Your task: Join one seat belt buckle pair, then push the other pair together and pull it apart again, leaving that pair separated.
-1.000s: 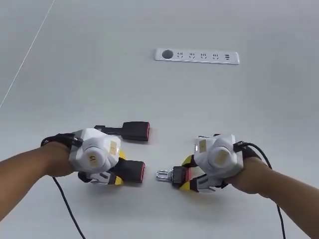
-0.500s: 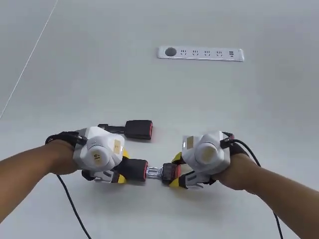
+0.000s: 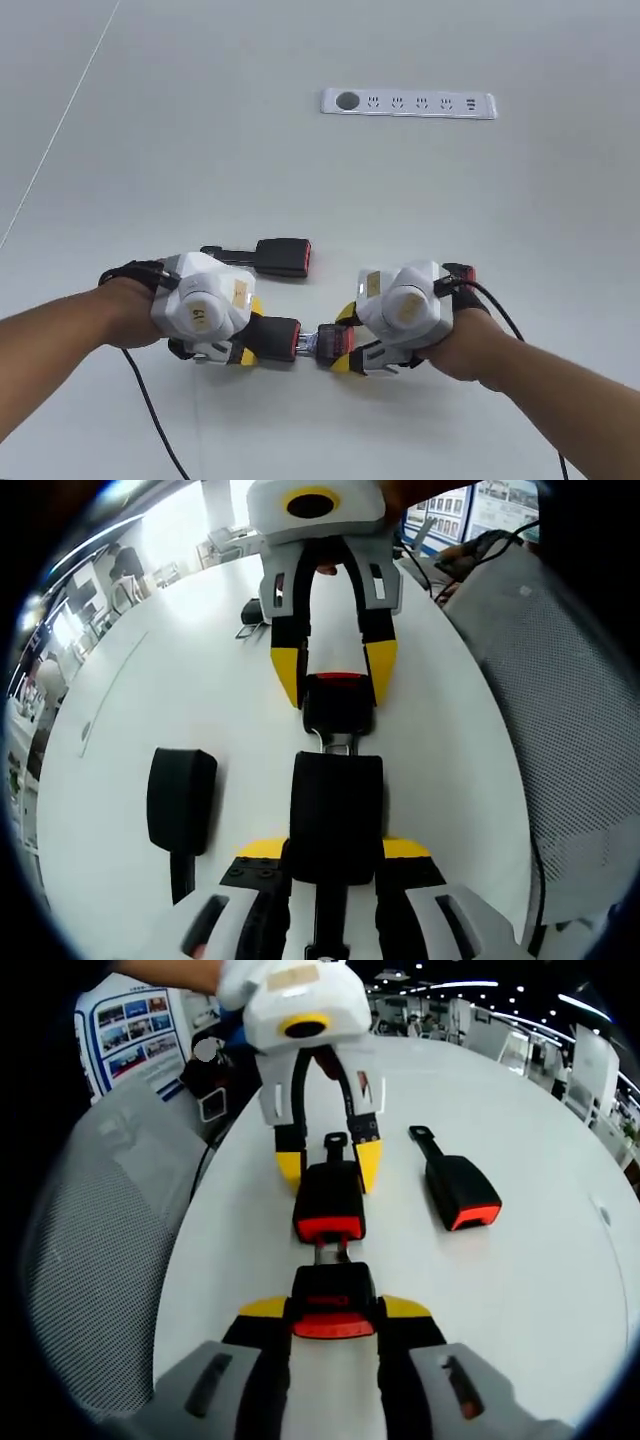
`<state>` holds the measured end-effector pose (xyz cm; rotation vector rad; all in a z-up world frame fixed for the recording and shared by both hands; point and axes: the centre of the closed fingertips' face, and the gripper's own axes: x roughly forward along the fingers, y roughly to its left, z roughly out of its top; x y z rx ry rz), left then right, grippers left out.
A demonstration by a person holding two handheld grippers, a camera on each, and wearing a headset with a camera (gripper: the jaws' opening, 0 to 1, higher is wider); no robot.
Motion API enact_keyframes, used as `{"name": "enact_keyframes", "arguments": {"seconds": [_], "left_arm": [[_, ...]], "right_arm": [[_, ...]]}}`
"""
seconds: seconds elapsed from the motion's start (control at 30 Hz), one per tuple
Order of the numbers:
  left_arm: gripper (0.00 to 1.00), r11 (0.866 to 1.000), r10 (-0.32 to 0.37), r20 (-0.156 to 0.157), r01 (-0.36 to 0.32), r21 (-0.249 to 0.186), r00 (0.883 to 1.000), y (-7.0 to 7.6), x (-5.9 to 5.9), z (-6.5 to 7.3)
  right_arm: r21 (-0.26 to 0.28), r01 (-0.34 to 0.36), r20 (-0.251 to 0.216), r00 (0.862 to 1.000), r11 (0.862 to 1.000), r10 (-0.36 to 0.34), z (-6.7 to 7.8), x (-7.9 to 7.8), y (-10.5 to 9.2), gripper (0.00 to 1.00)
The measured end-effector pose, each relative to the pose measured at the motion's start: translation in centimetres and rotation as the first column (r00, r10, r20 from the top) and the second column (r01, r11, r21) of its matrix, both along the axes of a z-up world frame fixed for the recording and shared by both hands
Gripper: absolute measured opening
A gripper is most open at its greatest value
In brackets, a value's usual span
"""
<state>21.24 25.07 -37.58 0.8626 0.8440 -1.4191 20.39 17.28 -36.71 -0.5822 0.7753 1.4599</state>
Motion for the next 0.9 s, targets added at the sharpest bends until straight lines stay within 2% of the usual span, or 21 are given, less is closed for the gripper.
{"name": "enact_keyframes", "arguments": {"seconds": [0.07, 0.13, 0.3, 0.33, 0.37, 0.4, 0.67, 0.9], "left_arm": [[0.33, 1.0, 0.004, -0.002, -0.004, -0.012, 1.0, 0.1, 0.0, -0.1], [0.33, 1.0, 0.004, -0.001, -0.004, -0.011, 1.0, 0.1, 0.0, -0.1], [0.32, 1.0, 0.009, -0.002, -0.009, -0.001, 1.0, 0.0, 0.0, -0.2], [0.33, 1.0, 0.014, -0.008, -0.013, 0.025, 1.0, 0.5, -0.1, -0.3], [0.32, 1.0, 0.008, -0.004, -0.008, -0.002, 1.0, 0.0, -0.1, -0.2], [0.32, 1.0, 0.011, -0.008, -0.011, 0.006, 1.0, 0.2, -0.2, -0.3], [0.33, 1.0, 0.012, -0.008, -0.012, -0.007, 1.0, 0.1, -0.2, -0.5], [0.33, 1.0, 0.011, -0.006, -0.011, -0.029, 1.0, 0.1, -0.1, -0.5]], "right_arm": [[0.006, 0.01, -0.012, 1.0, 1.0, -0.01, -0.1, 0.1, 0.4, 0.32], [0.011, 0.009, -0.004, 1.0, 1.0, -0.009, -0.1, 0.1, 1.0, 0.31], [-0.004, 0.039, -0.017, 0.999, 0.999, -0.039, -0.2, 0.1, 1.9, 0.31], [-0.002, 0.042, -0.018, 0.999, 0.999, -0.042, -0.2, 0.1, 1.9, 0.31], [-0.001, 0.043, -0.019, 0.999, 0.999, -0.043, -0.2, 0.1, 2.0, 0.31], [-0.018, 0.048, -0.028, 0.998, 0.999, -0.048, -0.3, -0.1, 1.7, 0.31], [-0.026, 0.04, -0.028, 0.999, 0.999, -0.041, -0.3, 0.0, 1.7, 0.31], [-0.036, 0.033, 0.001, 0.999, 0.999, -0.033, -0.2, 0.0, 1.7, 0.31]]}}
